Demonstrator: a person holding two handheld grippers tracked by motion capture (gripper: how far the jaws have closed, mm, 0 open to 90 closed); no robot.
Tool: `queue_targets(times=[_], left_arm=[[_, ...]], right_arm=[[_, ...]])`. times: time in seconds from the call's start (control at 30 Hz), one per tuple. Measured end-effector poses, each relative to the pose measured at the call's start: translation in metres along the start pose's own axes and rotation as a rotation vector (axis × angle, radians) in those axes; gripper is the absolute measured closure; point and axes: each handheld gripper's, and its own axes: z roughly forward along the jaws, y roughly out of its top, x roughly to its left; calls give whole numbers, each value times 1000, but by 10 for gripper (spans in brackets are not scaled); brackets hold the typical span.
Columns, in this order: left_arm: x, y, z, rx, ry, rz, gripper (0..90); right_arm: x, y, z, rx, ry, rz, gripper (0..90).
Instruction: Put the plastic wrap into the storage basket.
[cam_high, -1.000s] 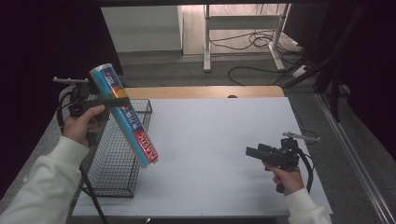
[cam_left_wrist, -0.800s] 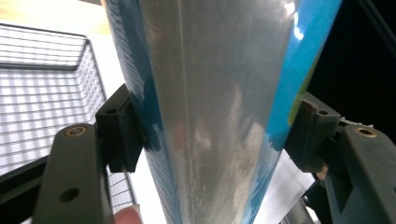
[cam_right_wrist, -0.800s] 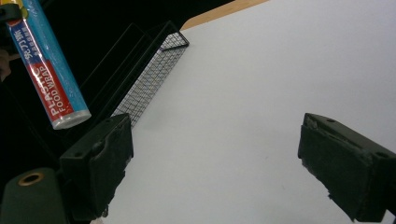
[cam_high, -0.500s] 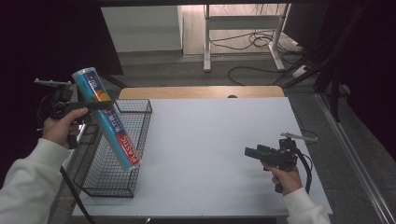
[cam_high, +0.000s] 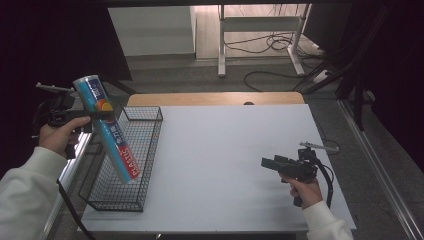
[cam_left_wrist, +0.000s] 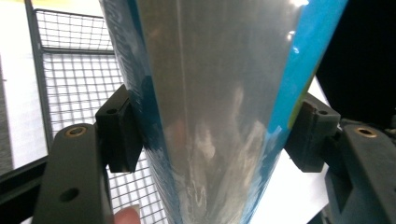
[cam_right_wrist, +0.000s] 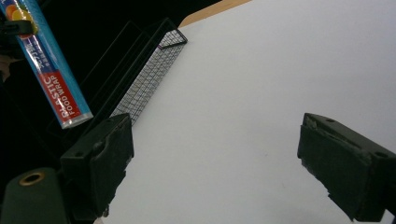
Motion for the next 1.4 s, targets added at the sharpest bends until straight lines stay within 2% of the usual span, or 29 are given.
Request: queue_targets(times=[0.83, 1.13, 1.4], left_arm=[[12, -1, 30, 129, 147, 41, 321], [13, 3, 57, 223, 207, 72, 320], [20, 14, 81, 255, 239, 43, 320]], right_arm=[[-2, -1, 0, 8, -13, -8, 111], [-2, -1, 1, 10, -13, -7, 110], [-5, 0, 0, 7, -18, -6, 110]])
